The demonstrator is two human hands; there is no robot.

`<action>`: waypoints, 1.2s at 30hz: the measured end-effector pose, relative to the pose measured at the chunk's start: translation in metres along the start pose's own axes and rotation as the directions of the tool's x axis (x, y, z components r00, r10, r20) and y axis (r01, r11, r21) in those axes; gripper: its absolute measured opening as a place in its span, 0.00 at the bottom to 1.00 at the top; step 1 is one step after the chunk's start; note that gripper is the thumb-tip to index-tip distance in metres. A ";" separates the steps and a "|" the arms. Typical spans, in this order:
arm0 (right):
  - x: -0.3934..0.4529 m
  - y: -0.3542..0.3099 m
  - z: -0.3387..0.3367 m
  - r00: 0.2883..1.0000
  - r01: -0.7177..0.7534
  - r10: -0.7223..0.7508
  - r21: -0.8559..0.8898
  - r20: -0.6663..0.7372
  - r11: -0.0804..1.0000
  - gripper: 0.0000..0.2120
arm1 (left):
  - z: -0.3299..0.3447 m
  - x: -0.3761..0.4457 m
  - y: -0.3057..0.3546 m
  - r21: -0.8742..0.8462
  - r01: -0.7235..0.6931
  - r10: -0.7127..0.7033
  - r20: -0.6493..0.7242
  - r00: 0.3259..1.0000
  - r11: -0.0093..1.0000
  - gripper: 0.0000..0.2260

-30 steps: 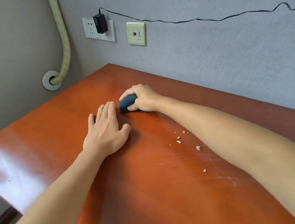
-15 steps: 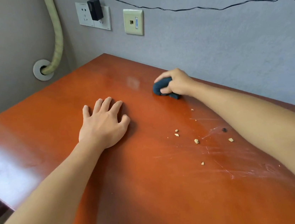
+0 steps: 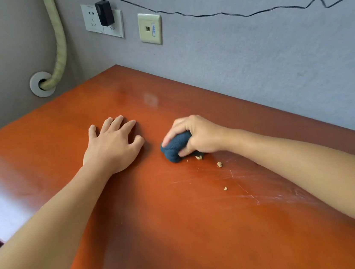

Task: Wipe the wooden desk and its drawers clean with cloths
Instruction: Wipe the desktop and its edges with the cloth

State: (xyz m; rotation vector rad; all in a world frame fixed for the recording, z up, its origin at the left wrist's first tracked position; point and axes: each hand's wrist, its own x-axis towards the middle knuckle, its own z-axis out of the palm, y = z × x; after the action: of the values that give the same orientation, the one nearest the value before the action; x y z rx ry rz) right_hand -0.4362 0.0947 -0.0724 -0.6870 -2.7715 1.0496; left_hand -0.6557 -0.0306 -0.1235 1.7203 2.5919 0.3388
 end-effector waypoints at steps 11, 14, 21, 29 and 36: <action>-0.074 -0.011 -0.060 0.958 -0.119 0.148 -0.128 0.248 0.985 0.21 | -0.003 -0.005 0.004 -0.013 0.006 -0.006 -0.013 1.000 1.000 0.27; -0.051 0.001 -0.084 0.987 -0.155 0.155 -0.005 0.038 0.988 0.20 | -0.003 -0.004 0.003 -0.012 0.010 -0.010 -0.007 1.000 1.000 0.27; 0.021 0.079 -0.086 0.865 -0.359 0.373 0.107 -0.336 0.927 0.16 | -0.002 -0.002 0.001 -0.039 0.001 -0.001 -0.014 1.000 0.999 0.25; 0.010 0.060 -0.063 0.948 -0.248 0.247 0.019 -0.202 0.968 0.18 | 0.001 0.000 0.000 -0.047 -0.009 0.007 -0.032 0.999 0.999 0.25; -0.092 0.046 -0.050 0.972 -0.231 0.233 0.049 -0.038 0.972 0.22 | 0.002 0.000 -0.001 -0.040 -0.008 0.007 -0.031 0.999 0.999 0.25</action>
State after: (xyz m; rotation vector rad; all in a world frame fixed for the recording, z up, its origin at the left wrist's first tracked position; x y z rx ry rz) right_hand -0.3243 0.1144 -0.0586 -1.0352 -2.6698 1.1164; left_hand -0.6558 -0.0308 -0.1254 1.7257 2.5819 0.4178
